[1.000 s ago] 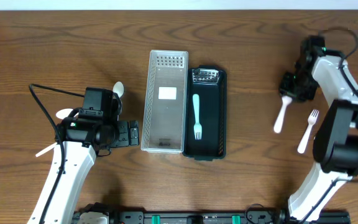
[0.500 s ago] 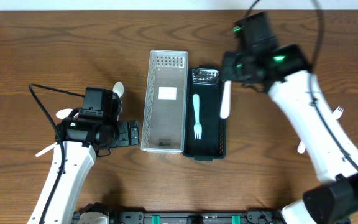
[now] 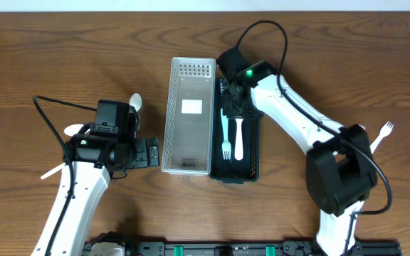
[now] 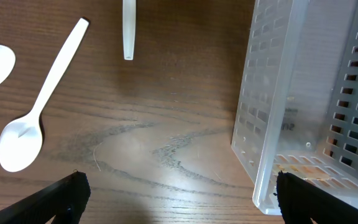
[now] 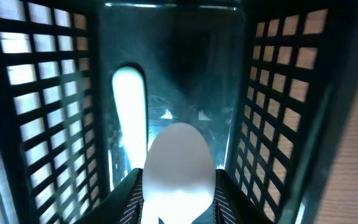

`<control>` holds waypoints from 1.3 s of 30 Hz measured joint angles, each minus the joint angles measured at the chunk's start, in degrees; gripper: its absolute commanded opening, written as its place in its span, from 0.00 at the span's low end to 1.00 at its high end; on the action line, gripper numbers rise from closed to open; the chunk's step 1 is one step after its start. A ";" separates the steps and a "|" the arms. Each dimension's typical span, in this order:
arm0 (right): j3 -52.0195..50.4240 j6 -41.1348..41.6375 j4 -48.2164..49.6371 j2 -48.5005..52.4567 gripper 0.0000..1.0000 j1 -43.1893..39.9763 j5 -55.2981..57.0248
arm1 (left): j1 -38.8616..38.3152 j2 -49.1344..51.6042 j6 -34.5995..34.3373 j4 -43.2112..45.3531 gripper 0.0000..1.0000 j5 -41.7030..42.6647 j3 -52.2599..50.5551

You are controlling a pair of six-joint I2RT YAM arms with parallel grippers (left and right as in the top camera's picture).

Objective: Pack container
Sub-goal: 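Carry the white spoon into the dark basket and release it, then move the right gripper to a white fork and grasp it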

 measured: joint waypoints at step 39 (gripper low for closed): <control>-6.69 -12.74 -11.06 -23.50 0.93 -51.87 0.83 | 0.00 0.00 0.00 -0.59 0.98 0.00 0.00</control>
